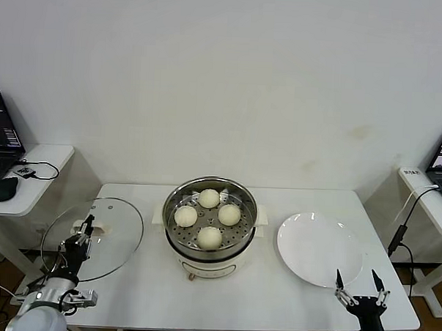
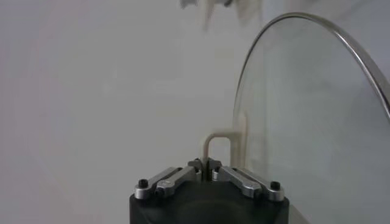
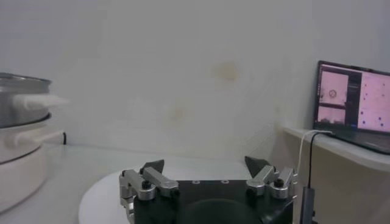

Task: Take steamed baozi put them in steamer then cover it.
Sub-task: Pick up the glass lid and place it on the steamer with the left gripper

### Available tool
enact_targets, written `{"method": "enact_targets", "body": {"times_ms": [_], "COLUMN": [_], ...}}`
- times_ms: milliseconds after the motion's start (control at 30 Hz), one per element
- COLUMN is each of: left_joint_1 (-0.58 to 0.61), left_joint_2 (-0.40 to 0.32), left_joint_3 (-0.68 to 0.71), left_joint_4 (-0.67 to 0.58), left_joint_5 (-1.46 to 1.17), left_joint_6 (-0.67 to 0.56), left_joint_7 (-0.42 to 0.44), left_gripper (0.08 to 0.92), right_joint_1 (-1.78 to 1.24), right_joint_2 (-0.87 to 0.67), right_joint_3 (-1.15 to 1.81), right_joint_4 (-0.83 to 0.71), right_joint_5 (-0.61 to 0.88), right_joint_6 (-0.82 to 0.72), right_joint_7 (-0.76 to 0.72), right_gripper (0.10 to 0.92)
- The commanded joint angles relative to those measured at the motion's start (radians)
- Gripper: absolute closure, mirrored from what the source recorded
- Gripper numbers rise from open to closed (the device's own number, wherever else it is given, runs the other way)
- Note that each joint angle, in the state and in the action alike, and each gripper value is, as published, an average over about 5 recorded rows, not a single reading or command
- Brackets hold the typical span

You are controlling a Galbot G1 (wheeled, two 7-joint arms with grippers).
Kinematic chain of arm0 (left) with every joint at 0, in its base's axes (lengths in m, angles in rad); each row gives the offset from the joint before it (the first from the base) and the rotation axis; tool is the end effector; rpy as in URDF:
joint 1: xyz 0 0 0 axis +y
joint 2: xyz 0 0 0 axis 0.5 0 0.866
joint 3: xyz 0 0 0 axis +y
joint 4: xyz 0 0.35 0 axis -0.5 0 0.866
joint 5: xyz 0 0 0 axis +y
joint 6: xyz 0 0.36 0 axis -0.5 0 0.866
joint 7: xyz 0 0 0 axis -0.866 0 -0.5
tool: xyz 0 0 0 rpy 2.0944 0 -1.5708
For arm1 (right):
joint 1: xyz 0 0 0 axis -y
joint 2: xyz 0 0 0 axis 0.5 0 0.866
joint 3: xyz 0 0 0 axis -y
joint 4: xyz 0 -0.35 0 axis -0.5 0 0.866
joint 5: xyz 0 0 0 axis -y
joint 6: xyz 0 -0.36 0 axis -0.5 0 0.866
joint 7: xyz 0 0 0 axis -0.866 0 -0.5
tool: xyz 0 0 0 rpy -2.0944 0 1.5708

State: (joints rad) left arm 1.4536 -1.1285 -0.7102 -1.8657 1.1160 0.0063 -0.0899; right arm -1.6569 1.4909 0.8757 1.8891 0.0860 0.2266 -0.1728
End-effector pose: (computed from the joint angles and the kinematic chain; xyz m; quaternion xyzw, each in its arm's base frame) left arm 0.2341 0.1628 -0.3124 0.0246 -0.6981 -0.7156 0.0041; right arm 0.1330 -0.1365 -0.3700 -0.0500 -0.9948 0.0855 0.0258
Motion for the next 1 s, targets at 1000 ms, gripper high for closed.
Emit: {"method": "enact_targets", "body": {"times_ms": [1000], "left_joint_1": [-0.387], "left_joint_2": [-0.280], "left_joint_3": [0.576], "left_joint_4": [-0.108], "left_joint_5": [0.380], "left_joint_6": [0.393], "left_joint_7": [0.389], "left_gripper": [0.877], "right_joint_1": [0.023], "right_joint_2": [0.056], "right_joint_3": [-0.086], "right_joint_4": [-0.077], "right_joint_5": [-0.313], "right_joint_6": [-0.008], "right_joint_7": [0.290], "right_gripper": [0.203]}}
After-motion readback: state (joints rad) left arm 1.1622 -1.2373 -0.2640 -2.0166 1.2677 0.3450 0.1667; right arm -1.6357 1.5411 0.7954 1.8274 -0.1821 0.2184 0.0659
